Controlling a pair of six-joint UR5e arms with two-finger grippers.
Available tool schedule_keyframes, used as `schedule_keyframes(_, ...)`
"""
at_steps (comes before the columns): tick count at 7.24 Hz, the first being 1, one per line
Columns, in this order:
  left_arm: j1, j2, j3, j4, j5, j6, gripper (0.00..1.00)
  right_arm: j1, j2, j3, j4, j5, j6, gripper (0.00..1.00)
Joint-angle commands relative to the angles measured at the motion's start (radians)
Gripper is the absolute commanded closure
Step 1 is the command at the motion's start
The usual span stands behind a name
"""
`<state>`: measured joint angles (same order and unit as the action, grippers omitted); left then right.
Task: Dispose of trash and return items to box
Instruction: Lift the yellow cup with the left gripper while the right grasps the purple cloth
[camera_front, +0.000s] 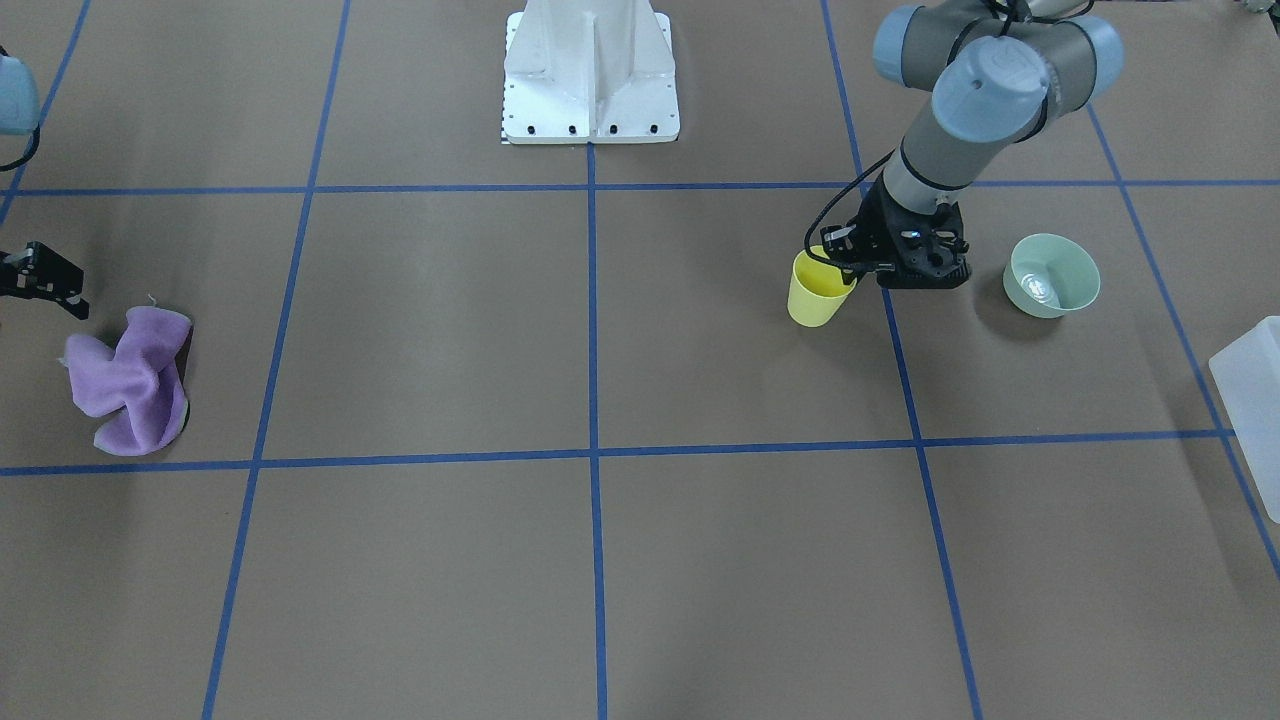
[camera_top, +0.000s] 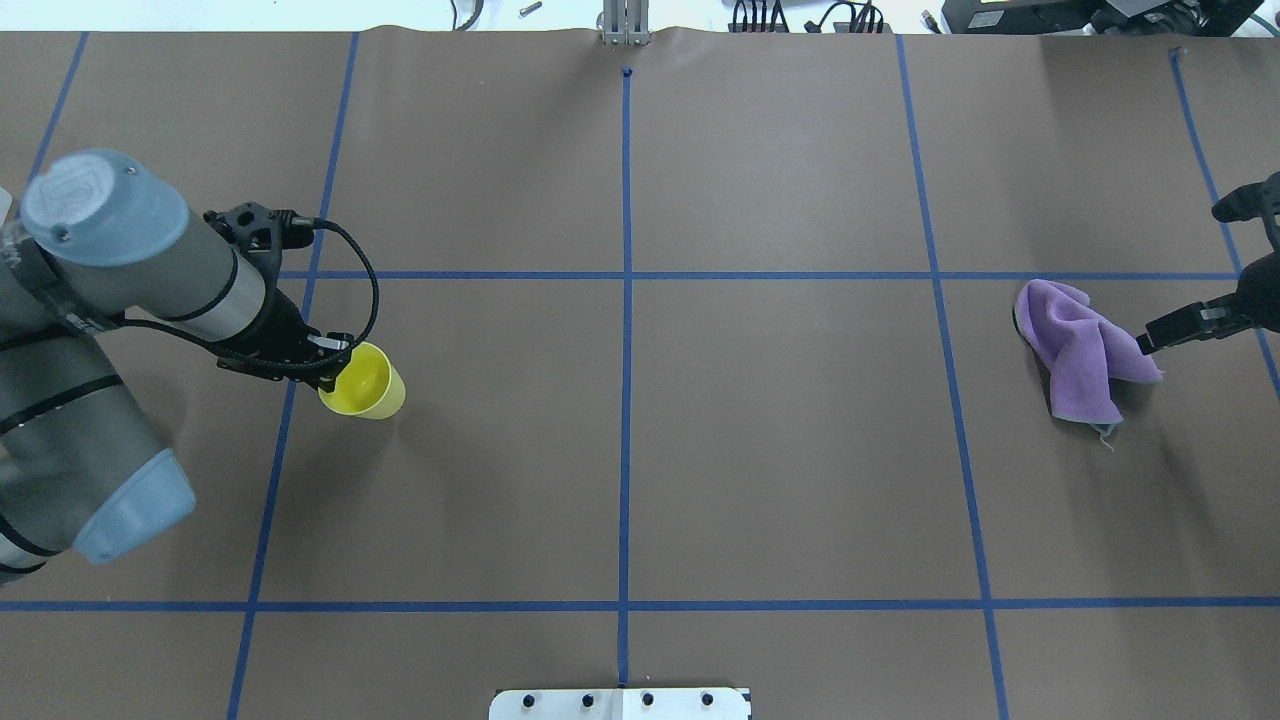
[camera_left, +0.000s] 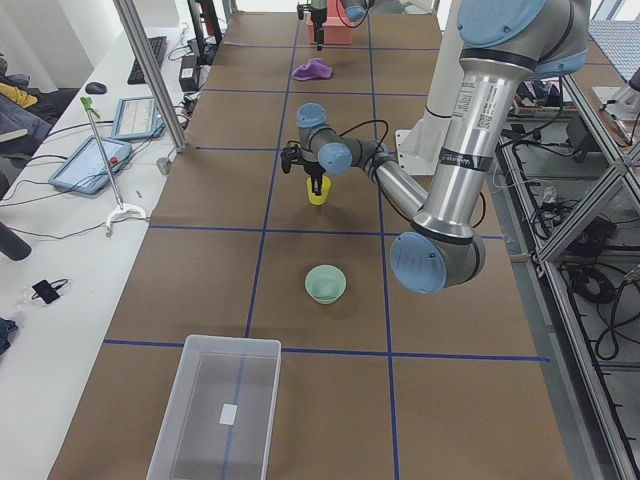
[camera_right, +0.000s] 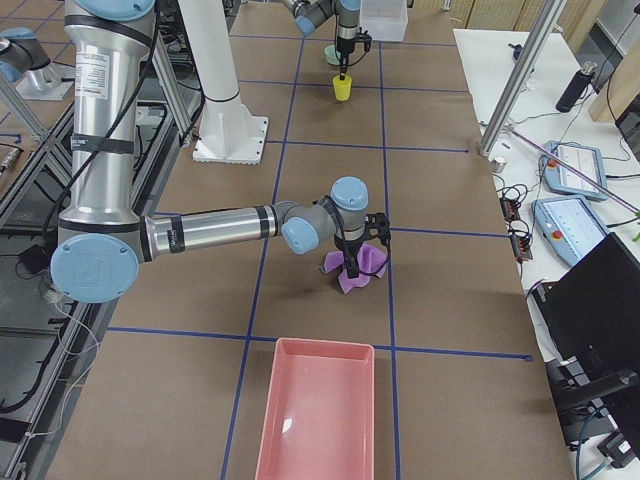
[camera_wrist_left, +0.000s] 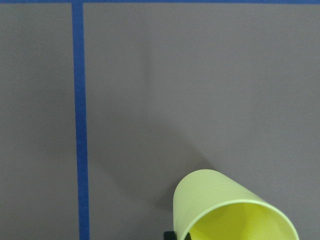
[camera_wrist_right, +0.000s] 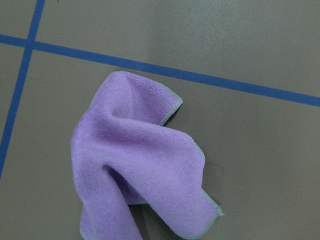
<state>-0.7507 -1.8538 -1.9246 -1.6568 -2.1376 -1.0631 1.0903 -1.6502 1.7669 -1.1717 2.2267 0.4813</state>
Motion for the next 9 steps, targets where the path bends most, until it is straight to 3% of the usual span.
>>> schedule_keyframes(1,-0.152,0.005,-0.048,0.008,-0.088,-0.026,1.0,-0.033,0.062,-0.053,0.0,-0.021,0.037,0.0)
schedule_keyframes(2,-0.23,0.031,-0.047,0.008,-0.088,0.007,1.0,-0.049,0.094,-0.076,0.0,-0.022,0.071,0.0)
schedule_keyframes(5,-0.494,0.143,-0.039,0.118,-0.09,0.501,1.0,-0.082,0.128,-0.081,0.0,-0.025,0.118,0.0)
schedule_keyframes(7,-0.634,0.206,0.057,0.161,-0.084,0.819,1.0,-0.089,0.132,-0.089,0.0,-0.024,0.121,0.0)
schedule_keyframes(9,-0.809,0.191,0.245,0.153,-0.084,1.158,1.0,-0.098,0.132,-0.083,0.003,-0.025,0.288,0.0)
